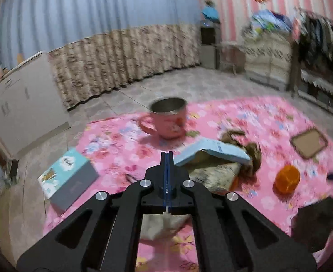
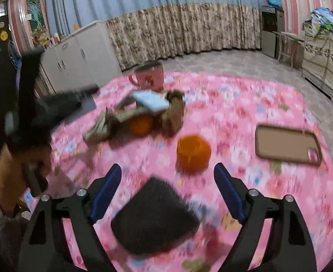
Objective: Collect trash
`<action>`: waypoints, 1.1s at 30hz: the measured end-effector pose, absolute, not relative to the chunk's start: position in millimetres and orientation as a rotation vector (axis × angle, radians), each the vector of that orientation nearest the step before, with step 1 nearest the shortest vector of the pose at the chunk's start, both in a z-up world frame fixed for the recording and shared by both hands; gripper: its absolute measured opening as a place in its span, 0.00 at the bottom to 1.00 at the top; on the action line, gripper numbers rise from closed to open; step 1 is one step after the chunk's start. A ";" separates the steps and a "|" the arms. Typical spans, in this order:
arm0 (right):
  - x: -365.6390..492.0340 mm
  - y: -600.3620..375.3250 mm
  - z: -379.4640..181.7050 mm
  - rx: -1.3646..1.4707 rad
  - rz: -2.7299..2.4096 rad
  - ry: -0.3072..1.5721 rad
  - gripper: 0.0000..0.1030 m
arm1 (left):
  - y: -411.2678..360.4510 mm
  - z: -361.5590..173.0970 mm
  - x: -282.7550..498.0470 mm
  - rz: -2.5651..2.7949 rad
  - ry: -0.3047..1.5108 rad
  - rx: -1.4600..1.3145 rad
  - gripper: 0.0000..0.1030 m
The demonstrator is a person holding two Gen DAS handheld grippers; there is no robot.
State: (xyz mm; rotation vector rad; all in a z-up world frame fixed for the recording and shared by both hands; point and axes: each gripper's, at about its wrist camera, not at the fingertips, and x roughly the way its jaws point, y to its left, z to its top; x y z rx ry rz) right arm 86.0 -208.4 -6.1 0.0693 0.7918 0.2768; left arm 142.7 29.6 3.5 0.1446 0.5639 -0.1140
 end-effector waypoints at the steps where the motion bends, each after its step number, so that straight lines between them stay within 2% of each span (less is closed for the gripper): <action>1: 81.7 -205.5 -9.9 0.064 0.261 0.796 0.83 | 37.0 8.2 138.0 -0.102 0.546 0.118 0.00; 4: 71.9 -199.8 -18.5 0.095 0.238 0.811 0.83 | 50.6 13.6 128.6 -0.073 0.532 0.080 0.00; 7: 70.7 -190.4 -25.5 0.079 0.274 0.827 0.90 | 57.4 11.7 123.7 -0.080 0.557 0.037 0.00; 10: 73.3 -181.5 -35.1 -0.014 0.264 0.852 0.90 | 53.9 7.8 123.7 -0.098 0.574 0.045 0.00; 18: 79.5 -182.2 -38.2 0.021 0.287 0.863 0.90 | 36.9 -2.8 130.8 -0.178 0.618 0.083 0.00; 19: 79.9 -181.0 -38.7 0.012 0.290 0.861 0.90 | 34.1 -4.2 130.0 -0.206 0.629 0.077 0.01; 21: 80.8 -181.1 -37.6 0.015 0.293 0.863 0.89 | 29.4 -7.1 128.1 -0.228 0.637 0.083 0.11; 22: 80.5 -181.4 -36.9 0.021 0.297 0.865 0.89 | 25.3 -9.7 127.6 -0.247 0.647 0.096 0.19; 23: 80.8 -182.2 -36.1 0.029 0.300 0.865 0.89 | 20.9 -12.3 126.4 -0.263 0.654 0.113 0.21; 33: 84.3 -199.6 -24.0 0.114 0.297 0.842 0.89 | -19.9 -30.5 126.9 -0.372 0.673 0.272 0.26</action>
